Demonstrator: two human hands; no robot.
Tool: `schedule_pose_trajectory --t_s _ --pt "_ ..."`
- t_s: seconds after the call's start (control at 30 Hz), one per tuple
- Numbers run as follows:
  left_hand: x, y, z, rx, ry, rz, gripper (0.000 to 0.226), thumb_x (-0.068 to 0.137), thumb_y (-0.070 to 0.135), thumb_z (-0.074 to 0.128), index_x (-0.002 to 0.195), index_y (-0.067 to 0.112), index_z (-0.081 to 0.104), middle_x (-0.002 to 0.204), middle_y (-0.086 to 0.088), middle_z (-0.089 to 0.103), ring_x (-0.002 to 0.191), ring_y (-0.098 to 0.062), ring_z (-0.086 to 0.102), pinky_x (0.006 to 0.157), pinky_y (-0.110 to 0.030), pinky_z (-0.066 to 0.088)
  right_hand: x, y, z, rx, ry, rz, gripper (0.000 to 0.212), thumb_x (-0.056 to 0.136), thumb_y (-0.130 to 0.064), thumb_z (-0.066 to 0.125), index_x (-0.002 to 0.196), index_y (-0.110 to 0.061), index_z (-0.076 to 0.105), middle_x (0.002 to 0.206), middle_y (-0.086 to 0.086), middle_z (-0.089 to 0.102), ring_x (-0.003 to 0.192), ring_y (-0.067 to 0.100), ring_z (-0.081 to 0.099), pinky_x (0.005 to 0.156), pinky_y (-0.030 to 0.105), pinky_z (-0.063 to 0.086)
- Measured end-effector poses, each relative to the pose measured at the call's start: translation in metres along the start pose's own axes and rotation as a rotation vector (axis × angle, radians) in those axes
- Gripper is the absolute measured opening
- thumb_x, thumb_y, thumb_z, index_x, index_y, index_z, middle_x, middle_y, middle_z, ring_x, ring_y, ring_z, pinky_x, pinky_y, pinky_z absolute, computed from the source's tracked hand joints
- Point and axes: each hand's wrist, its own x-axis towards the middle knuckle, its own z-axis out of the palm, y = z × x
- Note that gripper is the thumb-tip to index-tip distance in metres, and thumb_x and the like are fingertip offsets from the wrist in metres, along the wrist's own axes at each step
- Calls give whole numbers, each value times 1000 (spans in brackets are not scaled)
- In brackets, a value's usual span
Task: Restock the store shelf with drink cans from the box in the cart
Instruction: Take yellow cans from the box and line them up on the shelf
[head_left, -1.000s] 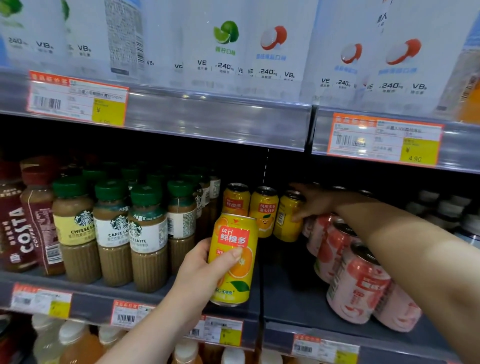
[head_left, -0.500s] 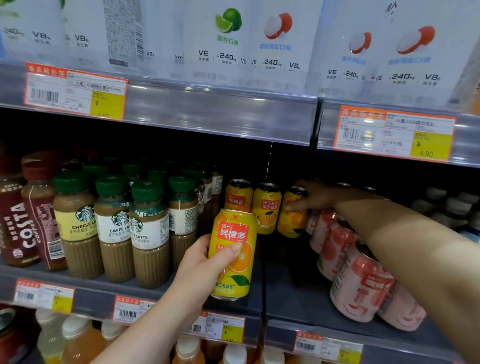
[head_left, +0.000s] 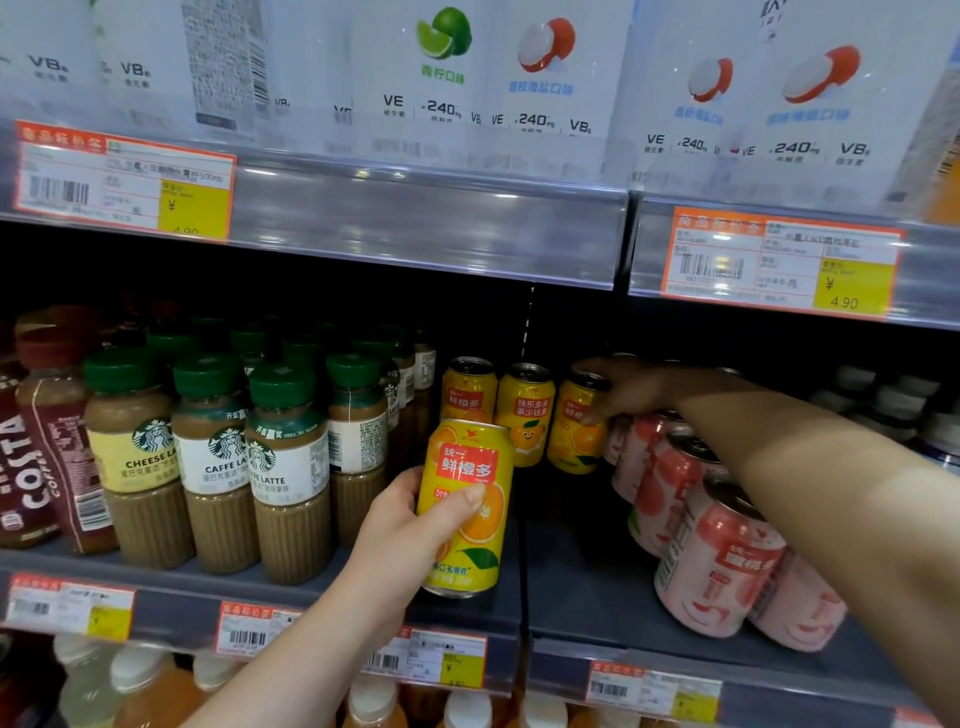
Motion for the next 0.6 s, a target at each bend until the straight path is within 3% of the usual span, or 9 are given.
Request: schedule_pose_trajectory --t_s 0.13,0.2,0.3,0.47,0.6 --pt "10 0 3 24 25 10 58 52 39 81 102 21 59 85 1 76 77 -15 73 55 -23 55 0 -2 -1 -28 -2 4 98 75 -36 75 150 -23 13 156 6 20 141 26 26 113 36 30" --pt "20 -1 6 64 50 16 54 58 32 86 104 22 59 88 0 75 80 -15 72 59 -23 54 -4 -3 -2 15 34 -9 97 76 -33 75 150 -21 13 156 7 21 141 26 26 112 34 29" --pt "37 -4 11 139 69 31 54 67 18 82 111 21 53 100 0 69 89 -14 67 67 -23 51 -15 -10 -8 72 128 -69 86 81 -29 71 148 -17 19 153 8 28 136 27 34 106 30 33" --pt "59 -11 19 223 88 46 64 65 16 83 114 26 43 101 6 62 89 -5 59 63 -18 46 -39 -35 -16 -51 332 -219 59 86 -29 64 139 -22 40 142 6 44 125 22 45 91 22 35" --pt "68 -15 19 255 91 22 63 66 15 82 114 29 44 102 5 62 88 -5 59 62 -18 45 -50 -66 -8 -41 245 -338 42 86 -29 64 124 -16 55 123 5 59 98 11 53 80 21 41"
